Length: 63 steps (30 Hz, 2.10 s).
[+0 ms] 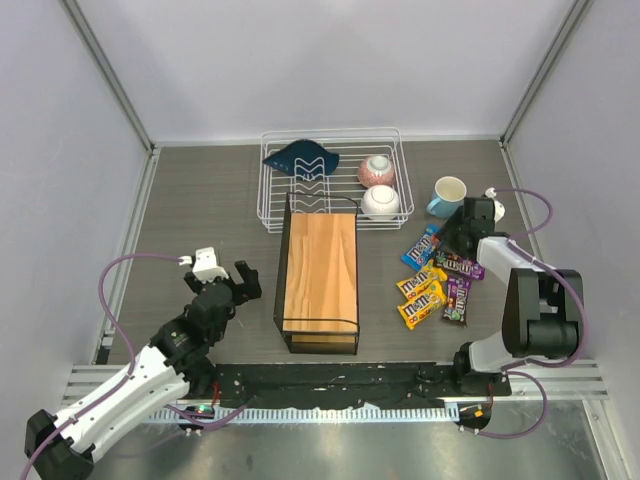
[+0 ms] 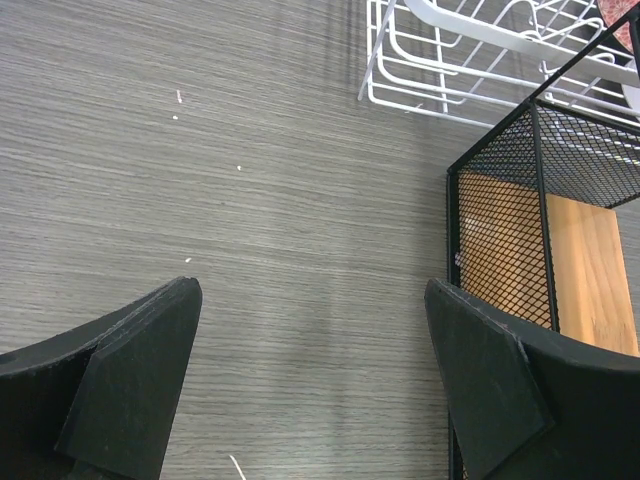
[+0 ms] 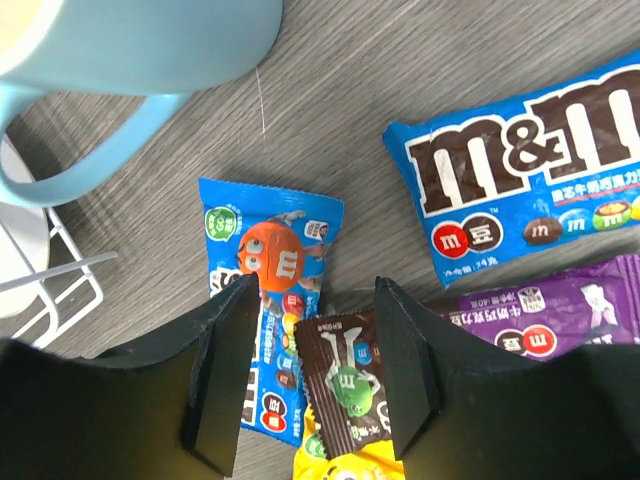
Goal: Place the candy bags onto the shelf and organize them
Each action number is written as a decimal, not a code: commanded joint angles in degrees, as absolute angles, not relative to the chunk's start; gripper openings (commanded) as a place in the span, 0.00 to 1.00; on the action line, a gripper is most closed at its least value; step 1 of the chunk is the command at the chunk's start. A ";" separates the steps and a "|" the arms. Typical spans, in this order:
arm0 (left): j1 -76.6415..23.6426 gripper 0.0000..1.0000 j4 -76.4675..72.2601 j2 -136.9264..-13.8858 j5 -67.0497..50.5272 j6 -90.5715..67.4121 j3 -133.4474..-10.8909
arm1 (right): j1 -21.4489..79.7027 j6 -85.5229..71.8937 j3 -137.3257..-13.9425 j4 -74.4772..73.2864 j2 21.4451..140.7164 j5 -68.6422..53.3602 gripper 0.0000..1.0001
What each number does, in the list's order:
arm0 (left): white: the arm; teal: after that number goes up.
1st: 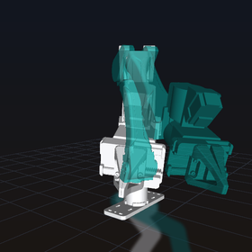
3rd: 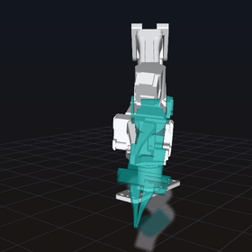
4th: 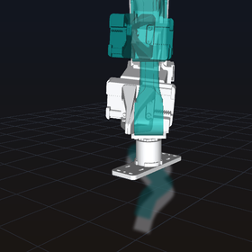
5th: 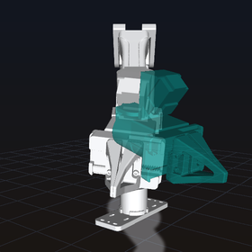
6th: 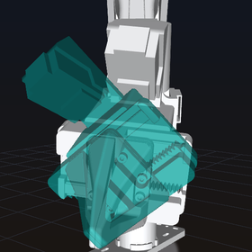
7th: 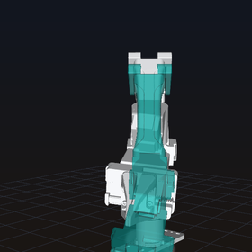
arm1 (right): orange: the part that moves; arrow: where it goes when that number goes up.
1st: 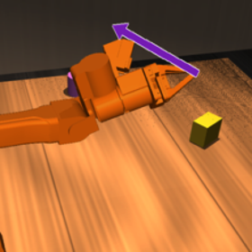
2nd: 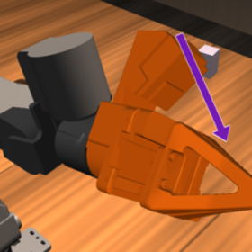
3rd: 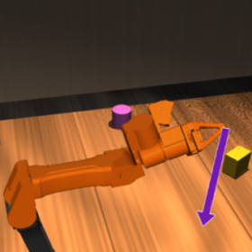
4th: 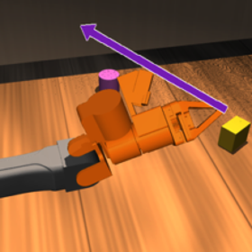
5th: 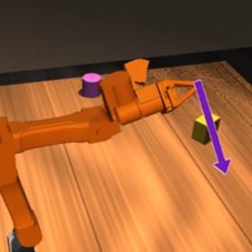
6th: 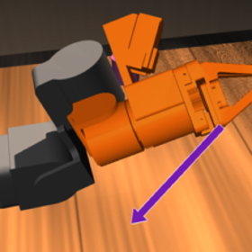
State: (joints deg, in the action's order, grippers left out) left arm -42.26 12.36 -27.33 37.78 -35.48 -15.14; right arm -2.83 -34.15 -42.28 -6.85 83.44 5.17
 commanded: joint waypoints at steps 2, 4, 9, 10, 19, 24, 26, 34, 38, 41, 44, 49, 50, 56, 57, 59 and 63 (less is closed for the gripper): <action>-42.36 1.00 9.67 -26.63 38.94 -35.33 -15.12 | -3.60 -32.96 -44.56 -2.55 86.13 4.31 0.55; -42.36 1.00 9.58 -26.19 39.02 -35.33 -14.86 | -3.87 -32.87 -44.56 -1.94 87.62 4.04 0.55; -42.36 1.00 9.75 -25.66 39.29 -35.42 -14.68 | -5.01 -33.05 -44.21 -0.35 90.96 3.26 0.55; -42.36 1.00 9.84 -25.66 39.46 -35.51 -14.59 | -5.27 -33.13 -44.30 -0.26 91.49 2.82 0.55; -42.36 1.00 10.28 -24.96 39.37 -35.60 -14.68 | -5.71 -35.77 -43.59 4.83 95.71 -2.11 0.50; -42.36 1.00 10.28 -24.26 39.38 -35.60 -14.24 | -5.80 -35.95 -42.72 6.24 96.15 -2.81 0.40; -42.36 1.00 10.28 -24.17 39.37 -35.60 -14.33 | -5.80 -35.86 -42.37 6.33 96.07 -2.90 0.35; -42.36 1.00 10.28 -24.70 39.29 -35.68 -14.50 | -5.89 -35.95 -41.40 7.21 95.10 -4.39 0.11; -42.36 1.00 11.24 -24.35 39.64 -35.95 -14.76 | -5.98 -36.04 -40.70 7.21 92.56 -5.27 0.01; -42.36 1.00 13.96 -24.08 41.38 -36.91 -16.25 | -5.98 -36.47 -39.91 6.59 88.61 -5.97 0.01; -42.36 1.00 19.13 -24.61 43.67 -39.54 -20.19 | -5.98 -36.65 -39.46 4.84 83.52 -6.15 0.01; -42.36 1.00 25.57 -25.84 47.37 -41.92 -27.23 | -5.98 -36.65 -39.64 0.45 74.63 -6.85 0.01; -42.36 1.00 26.71 -25.84 47.55 -42.10 -28.03 | -5.98 -36.74 -39.90 0.35 73.40 -6.94 0.01; -42.36 1.00 27.33 -24.61 45.18 -42.19 -31.90 | -5.98 -35.95 -43.94 -8.25 63.38 -7.21 0.01; -42.36 1.00 27.33 -24.35 44.91 -42.19 -31.99 | -5.98 -35.69 -44.55 -10.00 62.24 -7.12 0.01; -42.36 1.00 27.60 -23.73 44.83 -42.10 -31.82 | -5.98 -35.42 -46.75 -11.86 59.25 -7.21 0.01; -42.36 1.00 28.30 -22.68 44.39 -42.10 -31.03 | -5.98 -35.33 -50.62 -15.72 55.20 -8.96 0.01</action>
State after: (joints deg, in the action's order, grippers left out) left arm -42.26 27.22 -23.92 44.16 -41.56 -30.50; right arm -5.82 -36.16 -45.21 -11.68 59.35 -6.94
